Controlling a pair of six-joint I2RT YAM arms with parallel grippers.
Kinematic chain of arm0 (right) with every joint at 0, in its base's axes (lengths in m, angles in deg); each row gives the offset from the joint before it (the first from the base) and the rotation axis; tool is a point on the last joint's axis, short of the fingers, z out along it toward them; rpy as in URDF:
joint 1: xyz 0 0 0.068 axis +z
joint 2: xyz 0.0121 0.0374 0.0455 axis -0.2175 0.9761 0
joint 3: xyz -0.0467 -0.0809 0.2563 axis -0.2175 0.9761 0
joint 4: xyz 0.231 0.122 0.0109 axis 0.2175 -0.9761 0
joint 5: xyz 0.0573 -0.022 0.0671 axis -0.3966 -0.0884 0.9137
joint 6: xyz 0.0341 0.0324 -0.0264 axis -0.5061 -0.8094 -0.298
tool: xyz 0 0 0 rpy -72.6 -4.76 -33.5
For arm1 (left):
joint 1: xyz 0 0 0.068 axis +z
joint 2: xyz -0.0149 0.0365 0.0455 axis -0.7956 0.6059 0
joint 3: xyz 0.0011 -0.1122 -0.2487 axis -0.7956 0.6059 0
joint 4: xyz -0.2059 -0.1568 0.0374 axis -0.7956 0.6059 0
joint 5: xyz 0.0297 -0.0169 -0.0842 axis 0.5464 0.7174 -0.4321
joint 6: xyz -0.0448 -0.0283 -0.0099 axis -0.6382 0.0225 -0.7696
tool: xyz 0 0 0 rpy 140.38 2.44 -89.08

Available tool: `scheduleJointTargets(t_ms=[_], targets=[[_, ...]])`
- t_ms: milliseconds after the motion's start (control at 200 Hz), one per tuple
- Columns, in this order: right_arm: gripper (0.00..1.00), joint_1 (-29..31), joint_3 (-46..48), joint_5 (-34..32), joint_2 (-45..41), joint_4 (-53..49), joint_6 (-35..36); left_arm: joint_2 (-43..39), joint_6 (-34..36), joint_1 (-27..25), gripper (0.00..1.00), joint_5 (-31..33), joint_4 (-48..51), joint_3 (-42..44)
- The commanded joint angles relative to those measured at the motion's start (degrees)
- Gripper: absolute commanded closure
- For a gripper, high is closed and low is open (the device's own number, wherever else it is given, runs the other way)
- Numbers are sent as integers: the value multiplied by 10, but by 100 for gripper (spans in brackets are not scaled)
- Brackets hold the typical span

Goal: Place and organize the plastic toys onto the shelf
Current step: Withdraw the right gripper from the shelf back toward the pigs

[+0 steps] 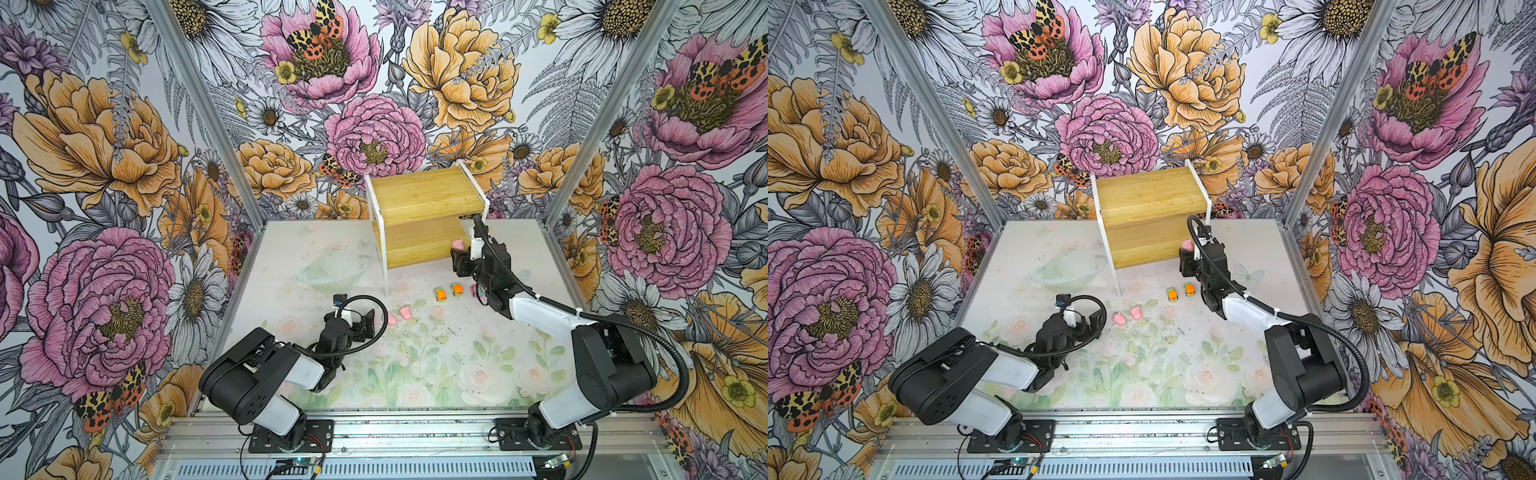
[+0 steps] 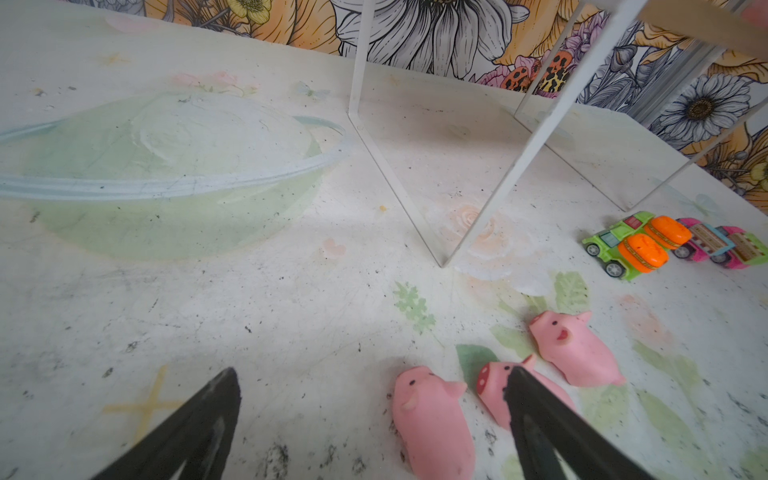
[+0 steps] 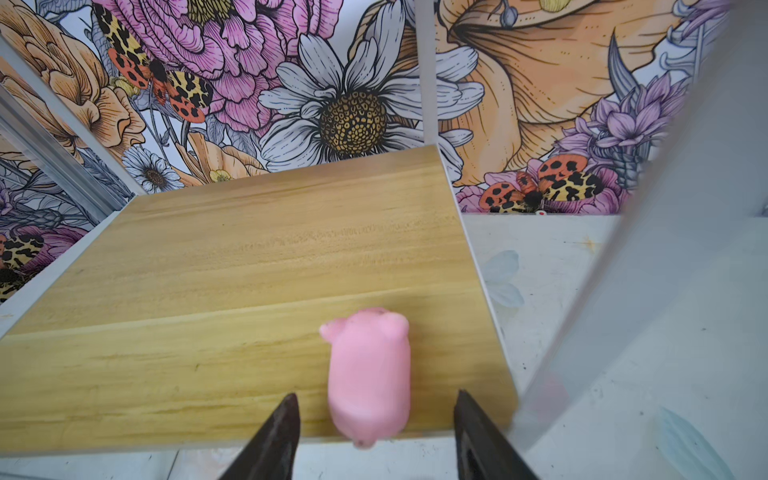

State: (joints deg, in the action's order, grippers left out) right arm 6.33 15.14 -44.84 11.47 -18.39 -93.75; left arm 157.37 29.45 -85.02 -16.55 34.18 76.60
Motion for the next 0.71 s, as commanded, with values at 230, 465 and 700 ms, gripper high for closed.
scheduleJointTargets(t_ms=[230, 465, 700], targets=[[35, 26, 69, 74, -157, -127, 21, -13, -9, 15, 1, -23, -7, 4], [36, 55, 189, 118, -249, -112, 31, -22, -26, 17, 1, -25, 2, 9], [37, 138, 284, 77, -199, 55, 0, -32, -37, 14, 1, -43, 13, 16]])
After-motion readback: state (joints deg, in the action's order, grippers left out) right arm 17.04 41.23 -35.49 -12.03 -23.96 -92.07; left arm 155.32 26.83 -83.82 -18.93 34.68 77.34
